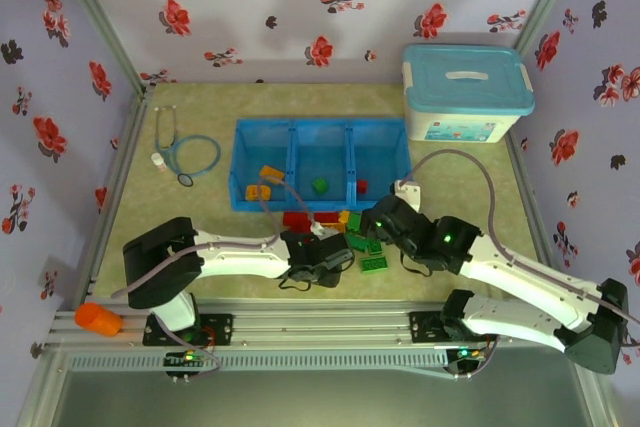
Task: Sort the legos into containers by color
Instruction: Pick up the lego from the middle-left of the table, then place the lego in the container.
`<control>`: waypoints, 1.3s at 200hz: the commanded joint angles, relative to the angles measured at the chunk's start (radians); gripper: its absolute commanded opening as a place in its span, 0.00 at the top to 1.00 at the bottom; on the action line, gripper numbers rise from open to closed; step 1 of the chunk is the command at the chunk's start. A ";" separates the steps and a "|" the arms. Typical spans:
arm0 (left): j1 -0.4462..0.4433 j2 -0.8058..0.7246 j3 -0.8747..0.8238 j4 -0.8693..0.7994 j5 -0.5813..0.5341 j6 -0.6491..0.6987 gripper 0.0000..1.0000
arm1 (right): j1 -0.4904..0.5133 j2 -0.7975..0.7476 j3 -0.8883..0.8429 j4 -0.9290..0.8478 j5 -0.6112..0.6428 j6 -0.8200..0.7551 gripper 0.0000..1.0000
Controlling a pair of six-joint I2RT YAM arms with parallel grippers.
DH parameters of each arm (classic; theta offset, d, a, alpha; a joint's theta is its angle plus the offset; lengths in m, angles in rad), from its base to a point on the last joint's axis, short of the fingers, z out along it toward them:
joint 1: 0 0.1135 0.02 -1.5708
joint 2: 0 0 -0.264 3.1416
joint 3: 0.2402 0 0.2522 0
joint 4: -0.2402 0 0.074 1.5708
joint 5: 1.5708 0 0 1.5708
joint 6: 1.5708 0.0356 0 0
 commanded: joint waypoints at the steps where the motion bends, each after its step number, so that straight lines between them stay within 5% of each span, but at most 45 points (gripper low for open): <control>1: -0.007 -0.018 0.013 -0.056 -0.041 -0.009 0.63 | -0.007 -0.019 -0.015 -0.002 0.041 0.029 0.24; 85: 0.072 -0.240 0.044 -0.139 -0.084 0.059 0.63 | -0.006 -0.032 -0.020 -0.007 0.041 0.033 0.24; 109: 0.177 -0.347 0.056 -0.186 -0.084 0.131 0.63 | -0.007 -0.044 -0.017 -0.013 0.047 0.032 0.24; 143: 0.439 -0.423 0.098 -0.230 -0.058 0.265 0.63 | -0.007 -0.043 -0.017 -0.004 0.033 0.027 0.24; 194: 0.705 -0.307 0.206 -0.199 0.038 0.403 0.65 | -0.007 -0.027 -0.005 -0.011 0.012 0.025 0.24; 260: 0.858 -0.067 0.406 -0.198 0.085 0.497 0.60 | -0.007 -0.033 -0.013 -0.012 -0.003 0.034 0.24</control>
